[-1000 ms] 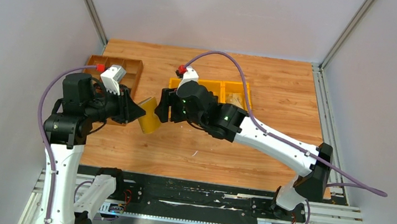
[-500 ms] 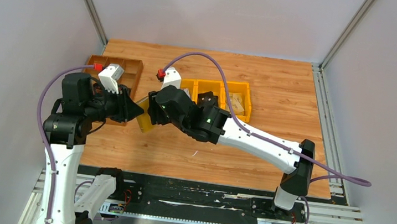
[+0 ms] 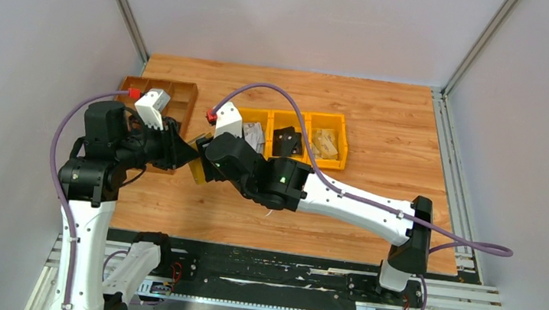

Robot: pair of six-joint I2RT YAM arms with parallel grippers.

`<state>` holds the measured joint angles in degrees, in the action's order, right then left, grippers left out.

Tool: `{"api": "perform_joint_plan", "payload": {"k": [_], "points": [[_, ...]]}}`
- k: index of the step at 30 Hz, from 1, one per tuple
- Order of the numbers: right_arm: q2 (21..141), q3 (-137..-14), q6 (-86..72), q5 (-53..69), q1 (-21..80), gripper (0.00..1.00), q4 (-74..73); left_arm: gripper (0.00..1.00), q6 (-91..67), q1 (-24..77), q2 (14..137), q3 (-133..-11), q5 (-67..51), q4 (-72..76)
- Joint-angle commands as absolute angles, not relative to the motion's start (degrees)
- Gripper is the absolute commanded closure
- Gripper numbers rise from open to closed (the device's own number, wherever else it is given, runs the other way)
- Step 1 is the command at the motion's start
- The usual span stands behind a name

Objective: Take the credit cards out of the card holder
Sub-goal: Open the card holder.

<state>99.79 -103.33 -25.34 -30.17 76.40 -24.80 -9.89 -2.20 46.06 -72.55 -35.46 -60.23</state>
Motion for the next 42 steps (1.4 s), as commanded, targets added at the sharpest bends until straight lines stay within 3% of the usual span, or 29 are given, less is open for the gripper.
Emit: {"api": "perform_joint_plan", "payload": {"k": [1,9,25,37,42], "points": [[100.5,-102.6,-23.7,-31.3,77.7,0.42,-23.6,1.0,-12.0,-2.2,45.0,-75.3,-39.3,-58.5],[99.9,-100.9,-23.3,-31.2,78.2,0.42,-22.0,1.0,-12.7,-2.2,44.9,-75.3,-39.8,-58.5],[100.1,-98.9,-21.0,-39.9,75.5,0.62,-22.3,1.0,-16.0,-2.3,44.4,-77.3,-43.4,-58.7],[101.6,-99.1,-12.8,-35.9,77.3,0.6,-9.9,1.0,-16.8,-2.2,44.2,-76.8,-45.8,-58.9],[101.9,-99.3,-9.9,-35.8,77.8,0.85,-7.6,1.0,-15.9,-2.2,44.4,-76.8,-46.0,-59.8]]}}
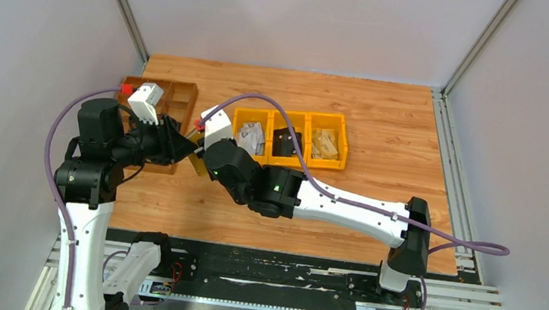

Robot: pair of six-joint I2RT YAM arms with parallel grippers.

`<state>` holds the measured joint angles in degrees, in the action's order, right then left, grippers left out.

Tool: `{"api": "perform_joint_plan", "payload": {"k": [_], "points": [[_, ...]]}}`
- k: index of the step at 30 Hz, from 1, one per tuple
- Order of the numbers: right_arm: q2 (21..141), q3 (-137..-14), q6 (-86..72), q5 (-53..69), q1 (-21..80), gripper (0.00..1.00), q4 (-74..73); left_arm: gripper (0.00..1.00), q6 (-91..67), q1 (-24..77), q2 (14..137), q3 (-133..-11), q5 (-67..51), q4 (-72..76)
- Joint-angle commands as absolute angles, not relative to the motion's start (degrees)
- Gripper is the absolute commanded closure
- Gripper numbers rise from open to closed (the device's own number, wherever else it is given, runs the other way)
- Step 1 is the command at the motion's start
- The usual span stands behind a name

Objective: Take the credit cards out of the card holder
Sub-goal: Open the card holder.

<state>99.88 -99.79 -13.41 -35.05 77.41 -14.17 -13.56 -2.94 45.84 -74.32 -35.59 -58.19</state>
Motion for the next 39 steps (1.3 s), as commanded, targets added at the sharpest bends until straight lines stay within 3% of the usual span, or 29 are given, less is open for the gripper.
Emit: {"api": "perform_joint_plan", "payload": {"k": [1,5,19,31,33,35,39], "points": [[101.8,-99.2,-9.5,-35.6,77.8,0.89,-7.3,1.0,-15.8,-2.2,44.5,-76.8,-46.3,-60.0],[100.9,-98.2,-8.3,-35.4,77.8,1.0,-5.3,1.0,-15.4,-2.2,44.3,-76.1,-46.5,-60.5],[93.4,-89.4,-11.4,-37.0,73.0,1.0,-4.5,1.0,-12.2,-2.2,44.1,-77.5,-46.4,-63.1],[85.6,-80.9,-19.0,-22.7,67.0,1.0,-4.7,1.0,-11.4,-2.2,44.6,-78.9,-46.8,-63.1],[84.0,-79.7,-19.7,-15.3,65.2,0.82,-4.6,1.0,-10.8,-2.2,44.6,-79.2,-46.9,-63.1],[81.8,-77.7,-21.1,-5.6,62.6,0.58,-3.4,1.0,-9.8,-2.2,44.5,-79.4,-47.4,-63.1],[76.7,-72.5,-23.2,10.1,58.8,0.35,-1.8,1.0,-8.6,-2.2,44.6,-80.0,-48.0,-63.1]]}}
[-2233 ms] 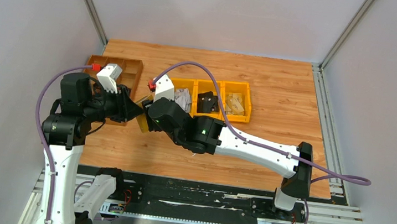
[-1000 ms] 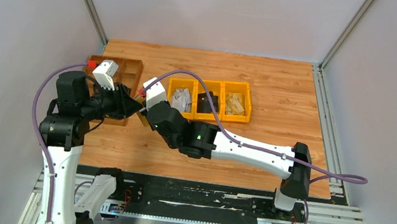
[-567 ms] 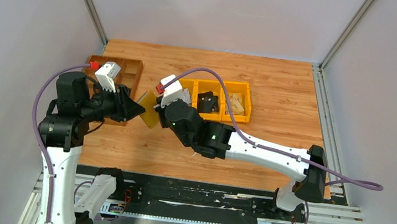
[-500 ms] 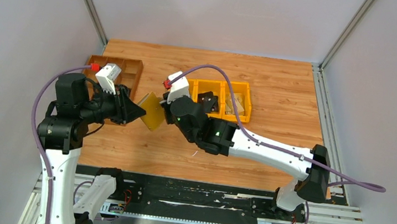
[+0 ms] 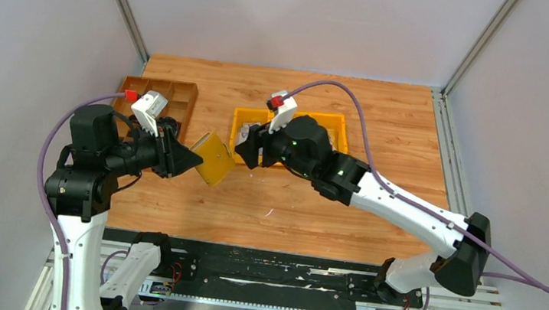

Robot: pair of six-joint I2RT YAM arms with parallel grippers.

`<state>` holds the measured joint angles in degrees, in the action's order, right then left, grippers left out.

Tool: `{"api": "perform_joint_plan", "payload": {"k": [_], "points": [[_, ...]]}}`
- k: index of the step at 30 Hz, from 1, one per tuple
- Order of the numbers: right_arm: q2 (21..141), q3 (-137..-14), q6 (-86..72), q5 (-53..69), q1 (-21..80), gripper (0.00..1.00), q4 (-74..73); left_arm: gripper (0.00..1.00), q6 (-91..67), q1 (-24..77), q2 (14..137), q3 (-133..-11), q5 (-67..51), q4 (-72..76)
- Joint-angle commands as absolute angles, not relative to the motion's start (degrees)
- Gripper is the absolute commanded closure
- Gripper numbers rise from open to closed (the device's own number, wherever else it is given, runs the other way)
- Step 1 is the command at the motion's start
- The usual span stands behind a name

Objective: Take the credit cards out of the card holder
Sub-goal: Open the card holder.

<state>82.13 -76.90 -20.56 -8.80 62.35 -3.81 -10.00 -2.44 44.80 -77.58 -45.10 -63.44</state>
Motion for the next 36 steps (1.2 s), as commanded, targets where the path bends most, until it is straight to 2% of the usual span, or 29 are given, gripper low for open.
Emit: {"api": "perform_joint_plan", "payload": {"k": [1,6,9,20,25,31,36], "points": [[75.4,-70.7,-23.1,12.5,58.4,0.3,-1.1,1.0,-8.5,-2.2,44.7,-80.1,-48.5,-63.1],[72.5,-65.4,-23.1,26.1,57.1,0.27,3.8,1.0,-8.3,-2.2,45.5,-81.0,-52.3,-63.2],[74.1,-66.1,-23.9,30.4,57.1,0.26,5.2,1.0,-8.7,-2.2,45.9,-81.4,-55.3,-63.1],[75.7,-69.2,-27.5,28.3,56.6,0.28,10.2,1.0,-9.7,-2.2,45.4,-83.3,-62.3,-63.1],[74.7,-67.0,-32.3,32.7,53.8,0.3,17.1,1.0,-9.9,-2.2,45.0,-82.9,-64.8,-63.1],[74.5,-64.6,-38.6,36.2,52.1,0.4,25.7,1.0,-10.2,-2.2,44.9,-83.3,-65.6,-63.1],[74.5,-64.6,-40.2,36.8,52.1,0.58,26.3,1.0,-10.5,-2.2,44.8,-83.7,-65.6,-63.1]]}}
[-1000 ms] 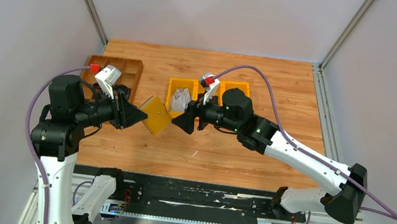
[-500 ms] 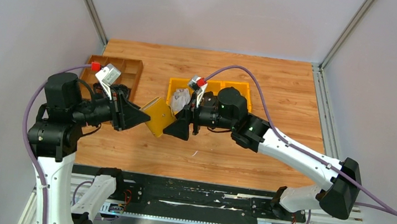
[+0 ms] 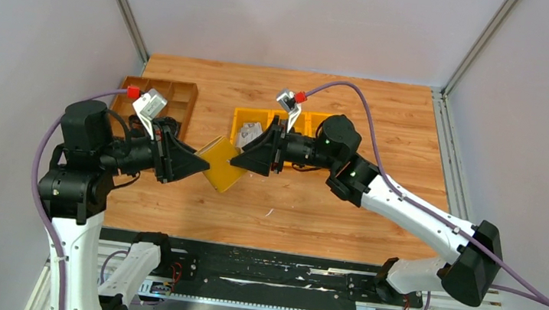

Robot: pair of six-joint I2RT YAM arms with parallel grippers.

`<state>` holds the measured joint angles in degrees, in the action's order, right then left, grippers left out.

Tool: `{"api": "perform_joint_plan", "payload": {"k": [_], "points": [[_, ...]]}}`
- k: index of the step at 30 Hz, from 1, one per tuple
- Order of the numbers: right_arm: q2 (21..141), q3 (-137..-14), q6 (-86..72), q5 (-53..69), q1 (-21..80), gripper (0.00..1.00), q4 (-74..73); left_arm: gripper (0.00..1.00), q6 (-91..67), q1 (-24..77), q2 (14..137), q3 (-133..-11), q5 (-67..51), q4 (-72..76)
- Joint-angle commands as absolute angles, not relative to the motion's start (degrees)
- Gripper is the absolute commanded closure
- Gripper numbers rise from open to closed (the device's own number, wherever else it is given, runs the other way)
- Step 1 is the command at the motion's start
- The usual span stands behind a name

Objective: Take the credit cards out of the card holder
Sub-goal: Open the card holder.

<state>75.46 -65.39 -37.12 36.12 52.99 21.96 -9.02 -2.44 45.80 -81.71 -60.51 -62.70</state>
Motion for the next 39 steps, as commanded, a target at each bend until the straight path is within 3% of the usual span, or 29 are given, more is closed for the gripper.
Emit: {"api": "perform_joint_plan", "payload": {"k": [1,10,17,19,22,28,32,39], "points": [[74.2,-64.4,-40.3,36.7,52.1,0.61,26.3,1.0,-10.5,-2.2,44.8,-83.8,-65.6,-63.1],[69.7,-61.5,-41.0,36.8,50.4,0.91,24.6,1.0,-10.0,-2.1,44.4,-83.8,-65.5,-63.1],[70.1,-63.5,-40.7,38.1,50.3,1.0,22.3,1.0,-10.1,-2.2,44.2,-83.6,-66.1,-63.1],[69.9,-64.2,-40.6,38.3,50.1,1.0,21.5,1.0,-9.9,-2.1,44.0,-83.7,-66.5,-63.0],[70.0,-64.9,-41.4,38.5,49.7,0.92,21.1,1.0,-9.8,-2.2,44.0,-83.8,-67.0,-63.0],[71.3,-64.8,-46.2,39.0,48.7,0.95,24.7,1.0,-9.6,-2.2,44.0,-83.6,-68.7,-63.1],[72.3,-66.0,-47.7,40.4,48.6,0.83,25.7,1.0,-9.3,-2.2,44.0,-83.8,-69.1,-63.0],[72.8,-66.9,-48.5,40.3,48.4,0.82,25.2,1.0,-9.2,-2.2,44.2,-84.3,-69.5,-63.0]]}}
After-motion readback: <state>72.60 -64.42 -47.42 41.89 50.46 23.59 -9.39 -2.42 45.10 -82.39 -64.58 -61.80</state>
